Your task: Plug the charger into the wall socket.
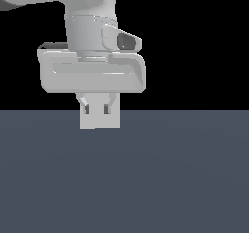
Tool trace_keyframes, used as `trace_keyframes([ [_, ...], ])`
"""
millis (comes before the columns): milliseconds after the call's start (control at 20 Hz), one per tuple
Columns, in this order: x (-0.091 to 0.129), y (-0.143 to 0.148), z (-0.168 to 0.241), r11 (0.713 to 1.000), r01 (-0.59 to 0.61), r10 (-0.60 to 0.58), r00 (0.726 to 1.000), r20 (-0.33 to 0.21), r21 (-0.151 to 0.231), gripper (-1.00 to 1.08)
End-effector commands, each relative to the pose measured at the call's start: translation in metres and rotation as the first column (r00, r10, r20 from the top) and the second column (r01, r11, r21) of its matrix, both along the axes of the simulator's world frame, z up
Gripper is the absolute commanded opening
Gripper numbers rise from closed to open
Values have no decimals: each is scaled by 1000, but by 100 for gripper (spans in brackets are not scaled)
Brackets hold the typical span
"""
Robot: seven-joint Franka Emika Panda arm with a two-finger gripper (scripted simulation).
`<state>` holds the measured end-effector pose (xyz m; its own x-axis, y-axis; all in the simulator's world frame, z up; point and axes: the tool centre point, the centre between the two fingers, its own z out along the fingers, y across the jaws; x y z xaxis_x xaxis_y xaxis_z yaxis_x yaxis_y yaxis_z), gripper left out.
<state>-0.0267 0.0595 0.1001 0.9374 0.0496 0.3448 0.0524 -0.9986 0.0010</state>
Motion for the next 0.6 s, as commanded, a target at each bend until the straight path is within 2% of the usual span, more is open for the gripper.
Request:
trace_keyframes([
  [0, 9, 0, 0, 1000, 0, 0, 1000, 0, 0, -100],
  [250, 19, 1, 0, 1000, 0, 0, 1000, 0, 0, -100],
  [550, 20, 1, 0, 1000, 1, -1, 1000, 0, 1, -100],
])
